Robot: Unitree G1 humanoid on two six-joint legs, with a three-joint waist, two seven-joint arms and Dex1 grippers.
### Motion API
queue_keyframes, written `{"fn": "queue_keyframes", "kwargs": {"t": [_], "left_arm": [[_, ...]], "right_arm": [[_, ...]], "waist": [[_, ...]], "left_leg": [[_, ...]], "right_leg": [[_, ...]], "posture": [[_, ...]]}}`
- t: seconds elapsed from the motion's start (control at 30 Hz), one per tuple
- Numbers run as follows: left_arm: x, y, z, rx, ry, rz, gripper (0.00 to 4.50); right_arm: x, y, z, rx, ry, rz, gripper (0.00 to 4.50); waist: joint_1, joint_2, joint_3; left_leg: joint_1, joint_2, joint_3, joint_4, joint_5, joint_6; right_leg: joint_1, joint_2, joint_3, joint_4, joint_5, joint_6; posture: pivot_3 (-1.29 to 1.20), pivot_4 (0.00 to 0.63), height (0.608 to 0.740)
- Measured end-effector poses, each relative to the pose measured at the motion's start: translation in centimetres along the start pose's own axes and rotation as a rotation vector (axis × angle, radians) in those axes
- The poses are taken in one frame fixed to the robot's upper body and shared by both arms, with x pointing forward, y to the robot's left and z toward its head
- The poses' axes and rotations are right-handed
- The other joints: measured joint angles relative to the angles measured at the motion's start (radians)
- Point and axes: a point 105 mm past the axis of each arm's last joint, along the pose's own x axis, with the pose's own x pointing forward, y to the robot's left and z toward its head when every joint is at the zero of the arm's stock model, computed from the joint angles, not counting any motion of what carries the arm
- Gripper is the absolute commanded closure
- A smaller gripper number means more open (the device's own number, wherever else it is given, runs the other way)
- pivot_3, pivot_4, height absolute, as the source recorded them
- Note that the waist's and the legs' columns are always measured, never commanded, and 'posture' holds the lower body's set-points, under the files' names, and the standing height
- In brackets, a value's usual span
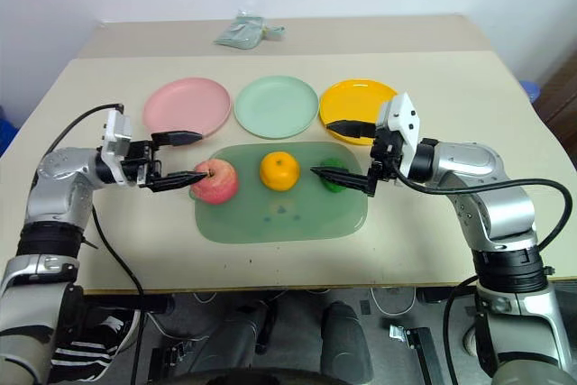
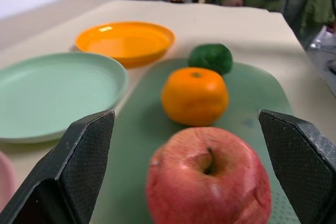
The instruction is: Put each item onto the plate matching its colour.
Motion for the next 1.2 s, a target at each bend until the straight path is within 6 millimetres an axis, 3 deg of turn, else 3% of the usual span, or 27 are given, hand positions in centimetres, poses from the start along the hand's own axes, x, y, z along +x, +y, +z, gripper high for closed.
{"fn": "queue_keyframes", "kwargs": {"t": [0.33, 0.6, 0.63, 0.7, 0.9, 1.07, 1.2], "left_arm": [[1.4, -0.8, -1.4, 0.024, 0.048, -0.058, 0.00], [2.0, -0.3, -3.1, 0.152, 0.087, -0.031, 0.00], [2.1, -0.2, -3.2, 0.166, 0.088, -0.025, 0.51], [2.2, -0.1, -3.4, 0.197, 0.089, -0.010, 1.06], [1.7, 0.4, -3.1, 0.133, 0.035, 0.045, 1.06], [0.6, 2.5, -1.7, 0.033, -0.067, 0.190, 1.06], [0.2, 6.8, 1.1, 0.094, -0.125, 0.440, 1.06]], "right_arm": [[-0.8, 1.0, -0.1, -0.027, 0.114, 0.055, 0.06], [-0.7, 1.2, -0.3, -0.016, 0.120, 0.061, 0.06], [-0.7, 1.2, -0.3, -0.016, 0.120, 0.062, 0.00], [-0.7, 1.2, -0.3, -0.017, 0.119, 0.061, 0.00], [-0.2, 0.8, 0.2, -0.020, 0.080, 0.046, 0.00], [0.2, -0.4, 1.1, -0.028, -0.005, -0.027, 0.00], [1.3, -3.0, 2.3, -0.055, -0.092, -0.168, 0.00]], "waist": [[-0.001, 0.000, 0.000], [0.003, 0.000, -0.001], [0.003, 0.000, -0.001], [0.002, 0.001, -0.001], [0.000, 0.001, -0.002], [-0.002, 0.000, -0.001], [0.002, 0.000, -0.001]], "left_leg": [[0.000, 0.000, 0.001, 0.000, 0.000, 0.000], [0.001, 0.000, 0.001, 0.001, 0.000, 0.000], [0.001, 0.000, 0.001, 0.001, 0.000, 0.000], [0.001, 0.000, 0.001, 0.001, 0.000, 0.000], [0.001, 0.000, 0.000, 0.001, 0.000, 0.000], [0.000, 0.000, 0.000, 0.001, 0.000, 0.000], [0.000, 0.000, 0.000, 0.002, 0.000, 0.000]], "right_leg": [[0.000, 0.000, 0.000, 0.000, 0.000, 0.000], [0.002, 0.000, 0.000, 0.000, 0.000, 0.000], [0.002, 0.000, 0.000, 0.000, 0.000, 0.000], [0.002, 0.000, 0.000, 0.000, 0.000, 0.000], [0.001, 0.000, 0.000, 0.000, 0.000, 0.000], [0.000, 0.000, -0.001, 0.001, 0.000, 0.000], [0.001, 0.000, -0.001, 0.001, 0.001, 0.001]], "posture": [[0.00, 0.150, 0.740], [0.00, 0.150, 0.740], [0.00, 0.150, 0.740], [0.00, 0.150, 0.740], [0.00, 0.150, 0.740], [0.00, 0.150, 0.740], [0.00, 0.150, 0.740]]}}
